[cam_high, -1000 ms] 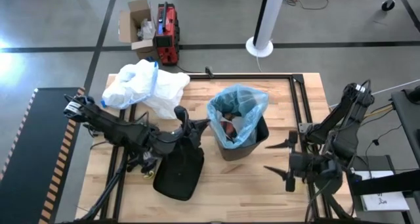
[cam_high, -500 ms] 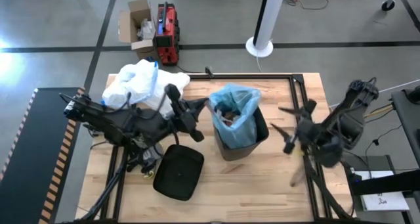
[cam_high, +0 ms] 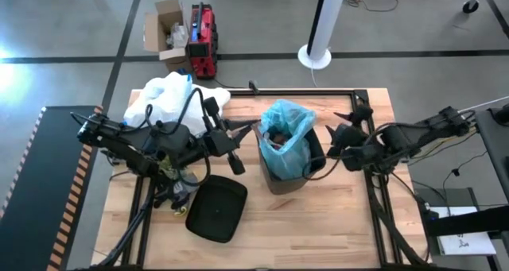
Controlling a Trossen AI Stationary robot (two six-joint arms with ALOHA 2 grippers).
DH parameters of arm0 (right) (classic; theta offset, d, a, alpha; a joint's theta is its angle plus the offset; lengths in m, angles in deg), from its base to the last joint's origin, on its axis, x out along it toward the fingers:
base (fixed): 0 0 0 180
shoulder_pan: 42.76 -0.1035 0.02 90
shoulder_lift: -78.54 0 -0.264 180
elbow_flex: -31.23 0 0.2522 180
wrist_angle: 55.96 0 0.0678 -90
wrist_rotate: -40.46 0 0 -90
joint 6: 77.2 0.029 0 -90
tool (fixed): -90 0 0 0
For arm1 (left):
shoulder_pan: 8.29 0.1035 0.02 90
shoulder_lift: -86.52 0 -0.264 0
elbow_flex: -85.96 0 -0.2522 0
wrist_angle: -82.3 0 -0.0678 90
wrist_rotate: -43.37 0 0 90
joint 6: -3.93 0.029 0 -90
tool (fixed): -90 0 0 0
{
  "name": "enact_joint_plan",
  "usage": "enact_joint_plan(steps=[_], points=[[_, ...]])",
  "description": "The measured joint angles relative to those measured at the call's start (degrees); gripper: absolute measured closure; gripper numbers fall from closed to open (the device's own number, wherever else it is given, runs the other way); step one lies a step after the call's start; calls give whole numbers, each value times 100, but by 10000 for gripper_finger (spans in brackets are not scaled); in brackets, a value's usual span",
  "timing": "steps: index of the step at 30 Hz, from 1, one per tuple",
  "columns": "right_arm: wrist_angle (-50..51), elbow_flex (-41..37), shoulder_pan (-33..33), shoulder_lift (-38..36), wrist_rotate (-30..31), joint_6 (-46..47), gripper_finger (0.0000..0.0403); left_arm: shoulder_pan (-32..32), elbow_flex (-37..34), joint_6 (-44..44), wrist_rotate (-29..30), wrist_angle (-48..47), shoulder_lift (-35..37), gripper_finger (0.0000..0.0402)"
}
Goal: Place trash/remove bag and relplace
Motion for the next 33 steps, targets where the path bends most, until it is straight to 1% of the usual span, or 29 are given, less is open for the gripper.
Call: enact_joint_plan(steps=[3,6,9,12,14,16,20,24,26,27,31,33], points=[[-243,-435,147,-77,-15,-578,191,-4,-6,-248,-25,-342,0,401],[-849,-720,240,-370,-159,-1020,206,-6,-7,-419,-33,-593,0,401],[-1812,-884,279,-906,-631,-1801,223,-7,-9,-452,-33,-677,0,401],[-3019,-1039,402,-1519,-1321,-2675,234,-4,-9,-478,-33,-669,0,401],[-3513,-1178,571,-1845,-1618,-3248,238,-7,-9,-537,-30,-667,0,401],[-3801,-1325,764,-2022,-1737,-3713,240,-5,-11,-577,-26,-669,0,401],[-3919,-1616,1213,-1963,-2130,-4315,239,-5,-11,-683,2,-669,0,401],[-4711,-1836,1672,-1719,-2594,-5025,244,-6,-11,-686,11,-668,0,401],[-4993,-1851,1920,-1608,-2970,-5208,251,-7,-11,-686,13,-669,0,401],[-5062,-1849,2023,-1543,-3063,-5285,256,-7,-11,-684,13,-669,0,401],[-5097,-1820,2260,-1394,-3063,-5441,276,-6,-11,-686,30,-668,0,401],[-5097,-1818,2269,-1398,-3198,-5476,288,-7,-11,-684,31,-672,0,401]])
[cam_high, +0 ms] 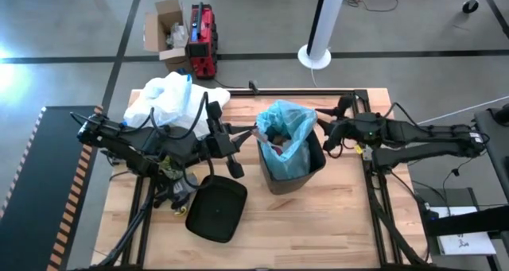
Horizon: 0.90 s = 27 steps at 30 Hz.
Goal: Place trash/remove bag and relplace
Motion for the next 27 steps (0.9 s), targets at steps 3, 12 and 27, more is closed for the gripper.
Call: enact_joint_plan(steps=[3,12,27], points=[[3,2,-62,-68,-178,35,312,0,-2,-2,2,-10,0,400],[-12,7,-274,-665,-296,68,396,2,-7,15,433,-29,69,401],[1742,566,-302,-870,-2009,2248,402,307,-23,-619,433,-620,378,401]])
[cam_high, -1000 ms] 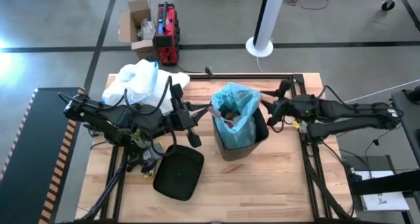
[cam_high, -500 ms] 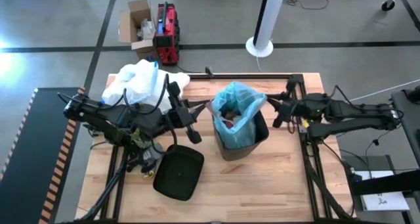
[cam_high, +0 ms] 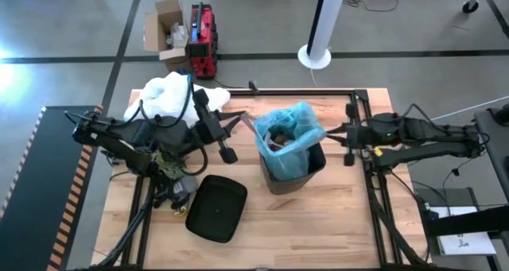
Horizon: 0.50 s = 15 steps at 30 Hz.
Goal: Place trash/remove bag and relplace
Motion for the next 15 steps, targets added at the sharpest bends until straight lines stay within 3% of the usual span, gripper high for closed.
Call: enact_joint_plan(steps=[7,15], points=[[492,912,4,61,-56,19,403,349,-256,-624,-353,-454,-47,401],[3018,2681,5,903,-67,1299,403,403,-392,-414,-348,-407,33,400]])
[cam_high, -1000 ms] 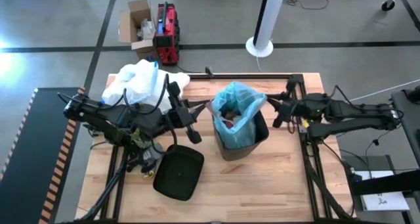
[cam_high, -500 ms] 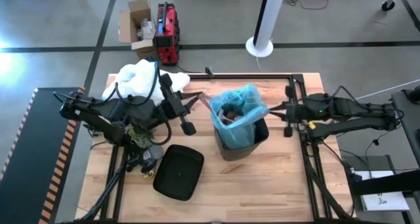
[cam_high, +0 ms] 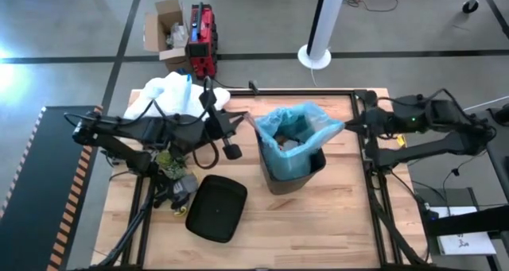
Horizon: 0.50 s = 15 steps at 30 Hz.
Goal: Place trash/remove bag and relplace
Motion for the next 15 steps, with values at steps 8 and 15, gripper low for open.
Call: enact_joint_plan(steps=[8,15], points=[[1302,1292,-1,952,121,656,403,0,0,114,7,34,310,400],[1305,1969,-3,1179,-320,844,403,0,-46,18,46,-266,613,401]])
